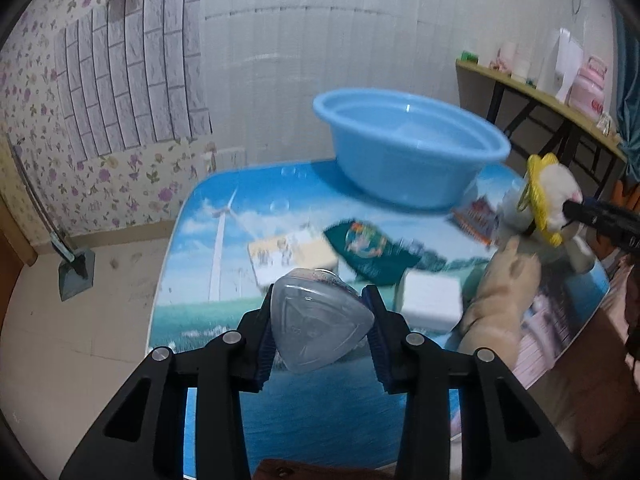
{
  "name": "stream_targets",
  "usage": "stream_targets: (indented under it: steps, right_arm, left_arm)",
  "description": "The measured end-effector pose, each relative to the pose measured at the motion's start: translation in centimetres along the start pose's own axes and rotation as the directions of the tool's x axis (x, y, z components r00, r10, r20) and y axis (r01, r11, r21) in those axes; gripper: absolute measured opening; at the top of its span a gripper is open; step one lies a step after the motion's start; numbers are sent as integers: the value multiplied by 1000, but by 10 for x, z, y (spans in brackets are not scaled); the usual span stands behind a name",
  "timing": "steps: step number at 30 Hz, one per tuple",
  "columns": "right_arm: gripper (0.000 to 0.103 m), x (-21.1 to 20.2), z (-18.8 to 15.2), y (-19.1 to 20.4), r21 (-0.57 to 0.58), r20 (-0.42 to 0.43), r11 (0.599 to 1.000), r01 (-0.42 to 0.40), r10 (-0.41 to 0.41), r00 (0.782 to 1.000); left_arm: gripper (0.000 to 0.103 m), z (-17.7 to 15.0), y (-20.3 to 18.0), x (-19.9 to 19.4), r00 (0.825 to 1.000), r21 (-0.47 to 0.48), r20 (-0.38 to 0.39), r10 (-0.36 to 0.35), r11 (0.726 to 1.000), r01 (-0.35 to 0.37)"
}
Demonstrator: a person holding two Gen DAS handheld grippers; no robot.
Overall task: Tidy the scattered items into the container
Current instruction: 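Carry the bottle and plush sun toy over the basin and open both tools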
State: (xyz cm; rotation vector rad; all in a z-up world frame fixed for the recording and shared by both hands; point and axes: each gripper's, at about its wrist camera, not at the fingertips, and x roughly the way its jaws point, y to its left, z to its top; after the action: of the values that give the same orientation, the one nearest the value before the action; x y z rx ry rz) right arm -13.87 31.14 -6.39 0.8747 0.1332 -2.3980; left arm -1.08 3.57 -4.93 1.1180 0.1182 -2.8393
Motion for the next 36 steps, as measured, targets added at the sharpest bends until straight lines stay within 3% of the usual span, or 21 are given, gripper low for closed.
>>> stream_targets:
  steps: [5, 16, 25, 36]
  right_arm:
    - [60, -14, 6, -2, 13, 54, 1000, -17, 16, 998]
    - [60, -25, 37, 4, -10, 135, 998, -64, 65, 989]
    - [61, -6, 56, -5, -2, 144, 996, -84, 83, 986]
    - [61, 32, 85, -7, -14, 135, 993, -114, 114, 984]
  left_arm:
    - [38, 23, -10, -28, 995, 18, 102, -14, 1000, 12]
    - [38, 87, -36, -39, 974, 80, 214, -69, 995, 53]
    - [38, 114, -62, 7, 979, 120, 164, -123, 987, 104]
    - [39, 133, -81, 53, 985, 159, 115, -130, 981, 111]
